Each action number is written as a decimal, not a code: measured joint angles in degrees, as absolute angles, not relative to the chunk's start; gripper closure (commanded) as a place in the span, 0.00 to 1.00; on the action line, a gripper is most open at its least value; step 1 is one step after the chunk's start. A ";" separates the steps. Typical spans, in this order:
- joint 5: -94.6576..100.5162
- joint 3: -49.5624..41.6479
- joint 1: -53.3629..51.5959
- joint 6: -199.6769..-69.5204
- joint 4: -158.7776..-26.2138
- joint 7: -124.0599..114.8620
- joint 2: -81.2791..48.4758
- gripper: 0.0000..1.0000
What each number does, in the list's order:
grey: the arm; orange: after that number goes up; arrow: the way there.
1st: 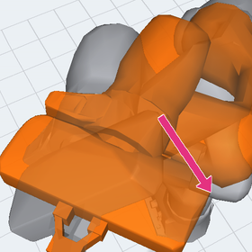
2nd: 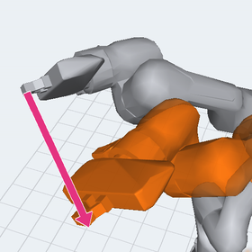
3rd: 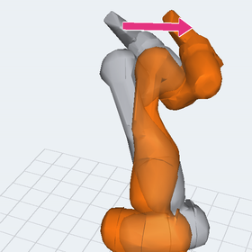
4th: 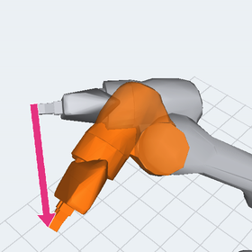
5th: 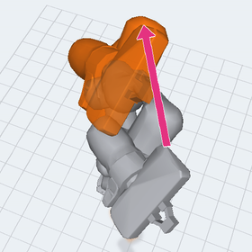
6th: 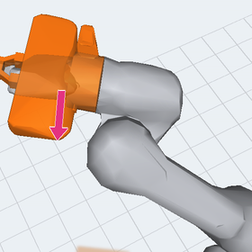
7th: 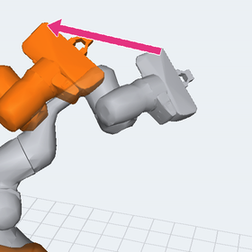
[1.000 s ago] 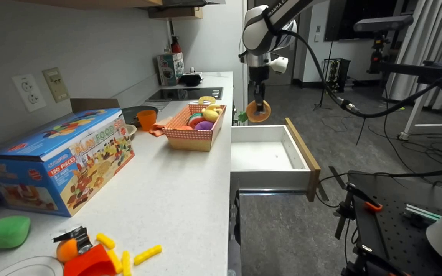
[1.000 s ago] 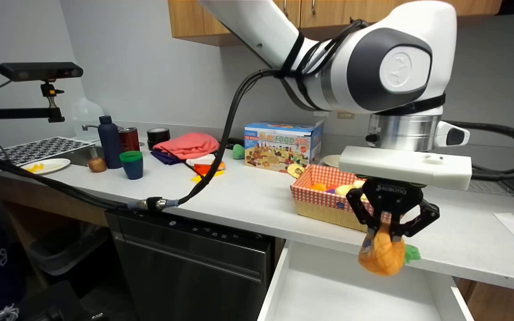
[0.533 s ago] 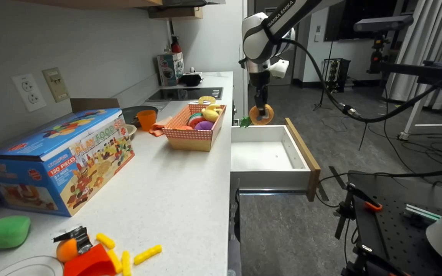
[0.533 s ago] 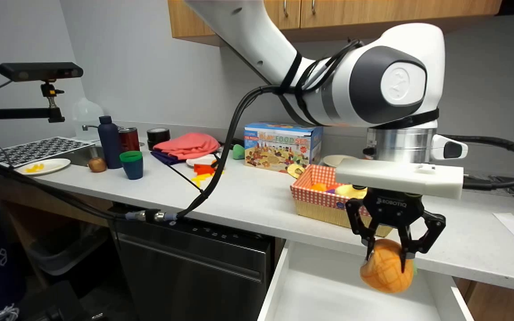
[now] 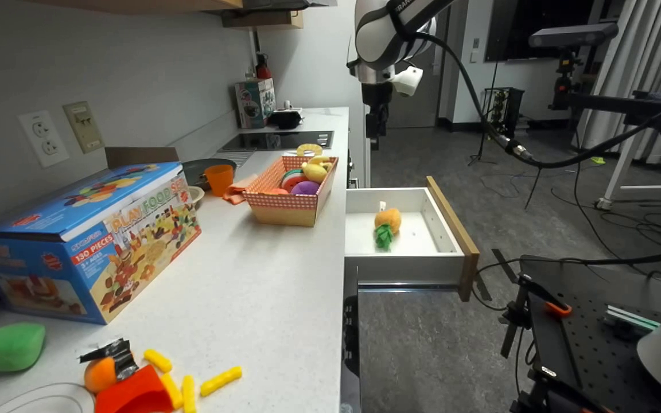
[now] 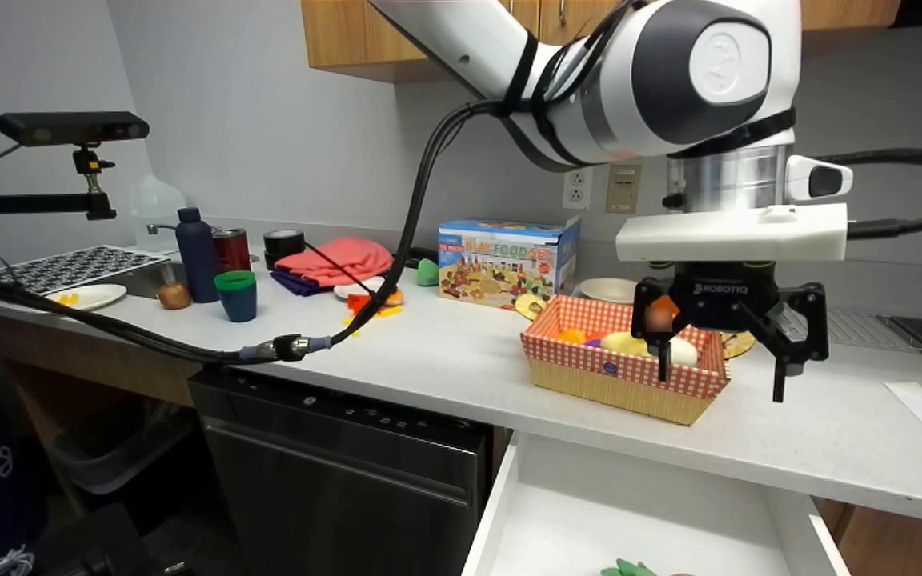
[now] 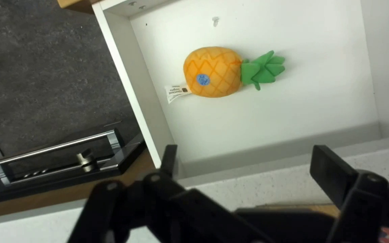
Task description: Open the drawer and put the plush toys into the drawer
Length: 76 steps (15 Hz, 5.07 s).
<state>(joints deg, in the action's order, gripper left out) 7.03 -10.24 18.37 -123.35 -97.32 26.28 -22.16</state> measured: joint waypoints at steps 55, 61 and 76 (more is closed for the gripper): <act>-4.31 -7.58 20.00 -124.86 -99.08 20.57 -24.73 0.65; -2.15 -8.10 19.99 -124.87 -100.98 20.44 -25.01 0.27; -1.70 -5.80 18.16 -128.28 -91.04 22.97 -23.72 0.00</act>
<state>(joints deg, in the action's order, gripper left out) -1.70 -5.80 18.16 -128.28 -91.04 22.97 -23.72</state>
